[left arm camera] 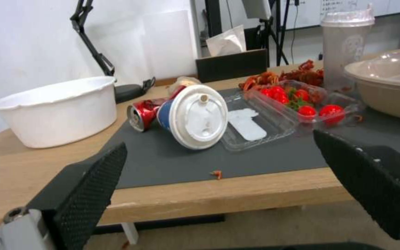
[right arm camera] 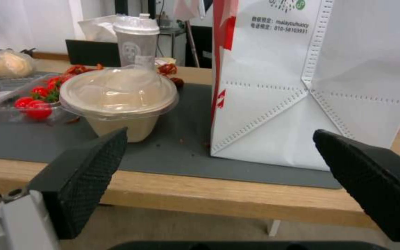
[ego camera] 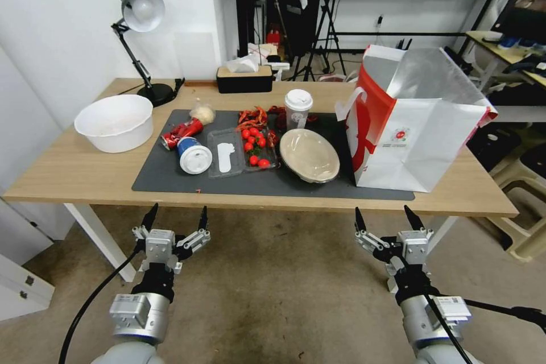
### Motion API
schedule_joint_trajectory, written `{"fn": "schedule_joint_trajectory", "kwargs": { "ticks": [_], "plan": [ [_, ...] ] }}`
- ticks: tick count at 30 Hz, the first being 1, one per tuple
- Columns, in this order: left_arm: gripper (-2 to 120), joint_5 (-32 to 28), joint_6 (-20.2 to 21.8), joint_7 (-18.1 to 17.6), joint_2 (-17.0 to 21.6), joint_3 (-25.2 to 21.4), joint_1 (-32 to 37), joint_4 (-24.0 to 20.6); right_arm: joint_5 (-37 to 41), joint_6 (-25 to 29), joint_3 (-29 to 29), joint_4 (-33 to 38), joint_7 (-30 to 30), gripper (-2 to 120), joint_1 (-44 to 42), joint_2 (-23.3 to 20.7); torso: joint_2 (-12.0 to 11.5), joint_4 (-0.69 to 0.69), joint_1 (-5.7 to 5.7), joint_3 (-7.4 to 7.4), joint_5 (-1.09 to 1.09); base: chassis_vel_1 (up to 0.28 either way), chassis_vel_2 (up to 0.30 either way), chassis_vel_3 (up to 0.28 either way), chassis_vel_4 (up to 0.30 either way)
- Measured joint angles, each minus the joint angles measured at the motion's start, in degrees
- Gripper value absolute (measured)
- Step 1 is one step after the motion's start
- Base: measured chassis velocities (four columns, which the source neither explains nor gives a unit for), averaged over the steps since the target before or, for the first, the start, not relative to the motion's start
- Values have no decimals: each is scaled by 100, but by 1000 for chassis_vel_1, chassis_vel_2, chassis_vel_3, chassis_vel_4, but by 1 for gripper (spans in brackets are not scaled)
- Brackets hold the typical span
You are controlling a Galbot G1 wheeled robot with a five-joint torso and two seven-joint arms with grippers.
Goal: Pick up the trash from the table and place it into the takeout bag.
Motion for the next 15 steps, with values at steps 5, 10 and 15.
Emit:
{"fn": "schedule_joint_trajectory", "kwargs": {
  "ticks": [5, 10, 15],
  "plan": [
    [100, 0, 0, 0, 0, 0, 0, 0, 0, 0, 0, 0, 0, 100, 0, 0, 0, 0, 0, 0, 0, 0, 0, 0, 0],
    [100, 0, 0, 0, 0, 0, 0, 0, 0, 0, 0, 0, 0, 100, 0, 0, 0, 0, 0, 0, 0, 0, 0, 0, 0],
    [100, 0, 0, 0, 0, 0, 0, 0, 0, 0, 0, 0, 0, 100, 0, 0, 0, 0, 0, 0, 0, 0, 0, 0, 0]
  ]
}}
